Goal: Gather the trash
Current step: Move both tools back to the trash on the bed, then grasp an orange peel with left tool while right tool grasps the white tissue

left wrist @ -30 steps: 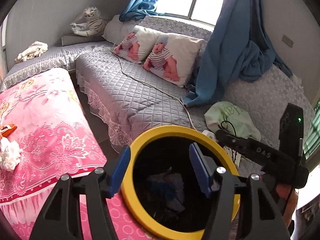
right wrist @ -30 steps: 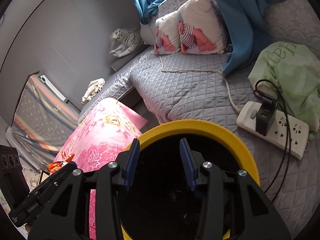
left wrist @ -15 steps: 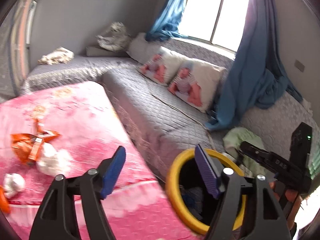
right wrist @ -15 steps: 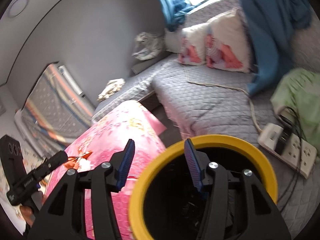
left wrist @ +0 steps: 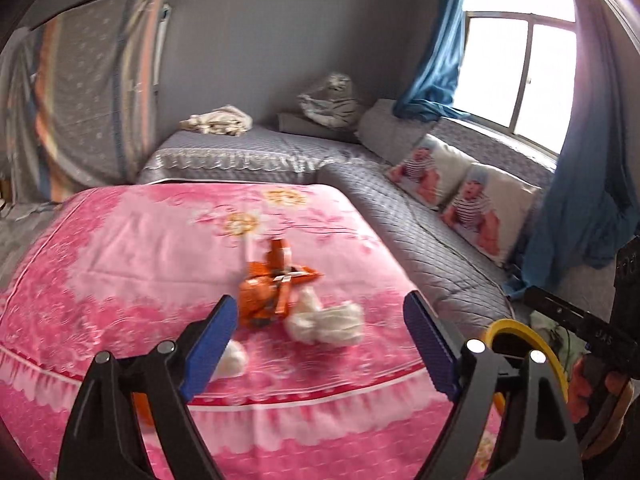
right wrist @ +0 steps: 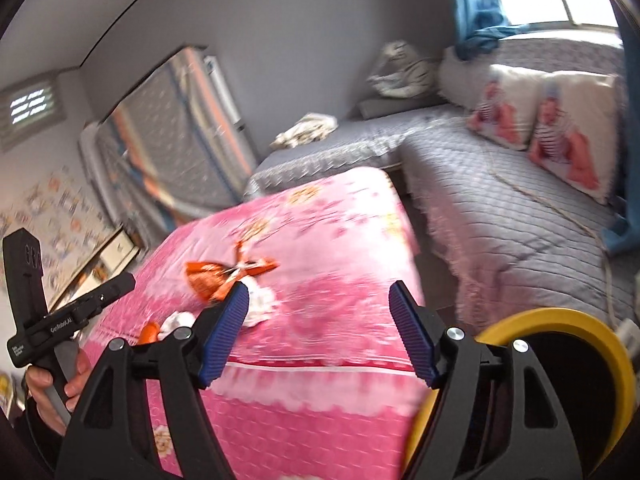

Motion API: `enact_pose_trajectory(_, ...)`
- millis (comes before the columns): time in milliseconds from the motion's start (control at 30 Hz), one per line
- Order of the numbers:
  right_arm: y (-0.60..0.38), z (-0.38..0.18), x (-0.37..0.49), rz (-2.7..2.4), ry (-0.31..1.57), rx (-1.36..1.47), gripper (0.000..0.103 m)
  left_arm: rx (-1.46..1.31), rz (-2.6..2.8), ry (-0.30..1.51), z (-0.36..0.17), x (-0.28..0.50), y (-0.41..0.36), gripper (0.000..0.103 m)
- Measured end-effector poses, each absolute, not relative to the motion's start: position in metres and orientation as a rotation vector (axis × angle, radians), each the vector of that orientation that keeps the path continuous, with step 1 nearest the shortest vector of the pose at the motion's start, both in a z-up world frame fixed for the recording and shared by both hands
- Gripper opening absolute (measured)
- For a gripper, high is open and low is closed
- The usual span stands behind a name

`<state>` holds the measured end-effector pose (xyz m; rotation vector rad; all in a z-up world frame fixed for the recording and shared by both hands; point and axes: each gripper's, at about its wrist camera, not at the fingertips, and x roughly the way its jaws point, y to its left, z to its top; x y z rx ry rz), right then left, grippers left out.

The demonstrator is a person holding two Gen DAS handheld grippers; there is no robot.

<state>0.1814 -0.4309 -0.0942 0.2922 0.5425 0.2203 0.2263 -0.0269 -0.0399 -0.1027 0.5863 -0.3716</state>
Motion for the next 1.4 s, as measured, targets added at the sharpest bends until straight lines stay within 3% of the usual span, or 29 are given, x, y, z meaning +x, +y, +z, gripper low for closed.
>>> enact_pose_trajectory(467, -0.316, -0.122, 0.252, 0.317, 0.68, 0.089, 0.069, -0.175, -0.238, 0.656, -0.085, 0.228, 0.085, 0.081)
enact_pose_trajectory(1133, -0.275, -0.172, 0.298, 0.313, 0.764, -0.084, 0.074, -0.177, -0.244, 0.79, -0.135, 0.248, 0.088, 0.081)
enact_pose_trajectory(1333, -0.276, -0.179, 0.31, 0.315, 0.789, -0.06, 0.074, -0.224, -0.238, 0.829, -0.145, 0.257, 0.096, 0.066)
enact_pose_trajectory(1400, -0.277, -0.181, 0.313, 0.32, 0.798, -0.052, 0.074, -0.26, -0.241, 0.839, -0.147, 0.26, 0.101, 0.065)
